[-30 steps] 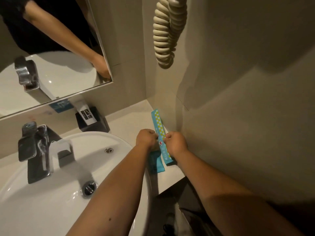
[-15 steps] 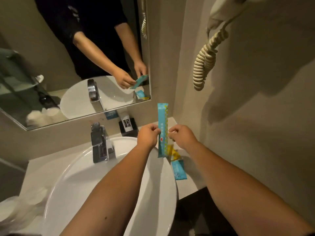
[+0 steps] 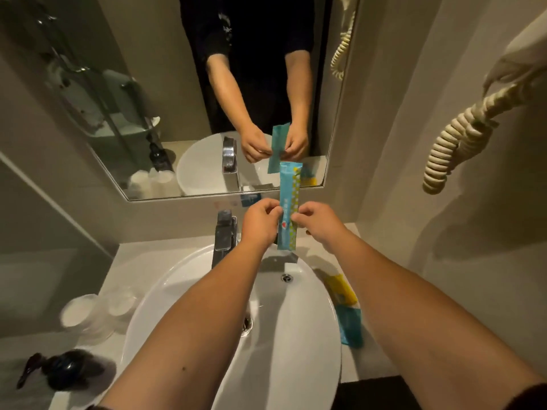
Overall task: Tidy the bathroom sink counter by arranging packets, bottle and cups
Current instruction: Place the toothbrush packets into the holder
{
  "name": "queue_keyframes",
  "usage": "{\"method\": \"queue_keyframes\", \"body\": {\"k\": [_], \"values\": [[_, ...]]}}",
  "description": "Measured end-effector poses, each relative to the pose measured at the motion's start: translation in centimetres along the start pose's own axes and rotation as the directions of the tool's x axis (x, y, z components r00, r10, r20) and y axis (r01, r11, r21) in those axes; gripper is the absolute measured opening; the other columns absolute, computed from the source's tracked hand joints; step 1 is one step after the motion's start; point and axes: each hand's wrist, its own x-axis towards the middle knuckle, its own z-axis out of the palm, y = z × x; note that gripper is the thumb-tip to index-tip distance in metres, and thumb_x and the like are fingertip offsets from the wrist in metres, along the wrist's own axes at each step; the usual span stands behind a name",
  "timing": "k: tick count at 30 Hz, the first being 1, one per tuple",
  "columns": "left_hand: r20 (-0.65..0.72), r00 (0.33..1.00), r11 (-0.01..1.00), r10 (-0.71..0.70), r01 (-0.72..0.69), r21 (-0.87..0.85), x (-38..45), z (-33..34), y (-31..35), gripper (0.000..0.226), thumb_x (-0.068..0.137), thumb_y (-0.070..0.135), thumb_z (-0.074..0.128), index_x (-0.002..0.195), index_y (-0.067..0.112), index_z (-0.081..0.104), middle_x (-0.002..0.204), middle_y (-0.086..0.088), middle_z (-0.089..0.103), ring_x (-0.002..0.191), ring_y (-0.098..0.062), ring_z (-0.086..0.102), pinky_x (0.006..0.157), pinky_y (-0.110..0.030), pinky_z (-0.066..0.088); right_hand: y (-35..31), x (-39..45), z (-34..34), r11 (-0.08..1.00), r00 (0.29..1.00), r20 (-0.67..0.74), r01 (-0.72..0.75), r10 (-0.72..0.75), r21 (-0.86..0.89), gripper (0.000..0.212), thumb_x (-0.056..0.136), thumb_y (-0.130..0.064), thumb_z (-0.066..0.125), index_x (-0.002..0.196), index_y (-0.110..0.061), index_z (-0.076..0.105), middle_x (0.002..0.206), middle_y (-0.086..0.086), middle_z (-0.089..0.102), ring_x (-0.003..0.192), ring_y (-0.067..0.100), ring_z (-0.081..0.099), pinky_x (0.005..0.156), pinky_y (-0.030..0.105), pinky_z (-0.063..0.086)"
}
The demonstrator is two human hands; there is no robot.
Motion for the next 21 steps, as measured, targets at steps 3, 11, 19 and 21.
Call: {"method": "queue_keyframes", "body": {"k": [3,11,19,21], "values": [[-0.120,0.993,1.000,-0.011,0.013,0.020,1.6,0.2,-0.2,0.016,0.093,0.014,0.057,0.085,0.024,0.067,0.081,0.011,0.067,0.079,-0.014,0.063,0.072,-0.028,0.049,-0.7,2.6,0.2,0.999,0.998,0.036,0.051,-0.050,-0.018,0.020,0.086,-0.011,0.067,0.068,-0.019,0.060,0.070,0.002,0.057,0.063,0.013,0.048,0.062,0.028,0.043],[-0.255,0.967,0.990,0.004,0.032,0.135,6.2,1.4,-1.6,0.015,0.092,0.022,0.056,0.095,0.019,0.070,0.090,0.003,0.071,0.084,-0.018,0.064,0.076,-0.036,0.053,0.0,8.5,1.6,0.989,0.990,-0.011,0.143,-0.144,-0.032,0.015,0.085,-0.009,0.068,0.073,-0.015,0.062,0.066,-0.004,0.058,0.068,0.012,0.049,0.064,0.027,0.039],[-0.260,0.958,0.960,-0.119,0.177,0.216,6.9,3.0,-5.6,0.016,0.095,0.021,0.053,0.098,0.020,0.068,0.094,0.002,0.070,0.083,-0.017,0.061,0.068,-0.028,0.043,3.9,10.1,3.7,0.987,0.998,0.053,0.042,-0.034,-0.153,0.021,0.086,-0.015,0.067,0.065,-0.013,0.062,0.064,0.005,0.057,0.062,0.018,0.047,0.062,0.032,0.041],[-0.254,0.955,0.945,-0.152,0.216,0.246,6.9,3.3,-6.5,0.016,0.094,0.021,0.052,0.097,0.021,0.067,0.094,0.001,0.070,0.083,-0.018,0.062,0.068,-0.031,0.047,4.6,10.2,4.1,0.980,0.997,0.081,0.023,-0.007,-0.197,0.027,0.086,-0.016,0.066,0.061,-0.009,0.060,0.060,0.007,0.051,0.059,0.019,0.041,0.059,0.031,0.037]]}}
